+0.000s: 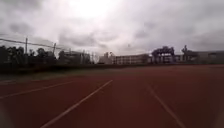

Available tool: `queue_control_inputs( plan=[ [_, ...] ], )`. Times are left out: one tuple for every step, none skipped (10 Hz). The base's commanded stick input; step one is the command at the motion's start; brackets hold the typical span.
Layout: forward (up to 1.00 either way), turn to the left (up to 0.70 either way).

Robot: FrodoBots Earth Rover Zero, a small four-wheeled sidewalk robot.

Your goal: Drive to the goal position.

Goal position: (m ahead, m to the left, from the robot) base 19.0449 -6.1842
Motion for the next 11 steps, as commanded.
queue_control_inputs(
  plan=[
    [0.5,0.0],
    [0.5,0.0],
    [0.5,0.0],
    [0.5,0.0],
    [0.5,0.0],
    [0.5,0.0],
    [0.5,-0.04],
    [0.5,-0.16],
    [0.5,-0.5],
    [0.5,-0.5],
    [0.5,-0.5]
  ],
)
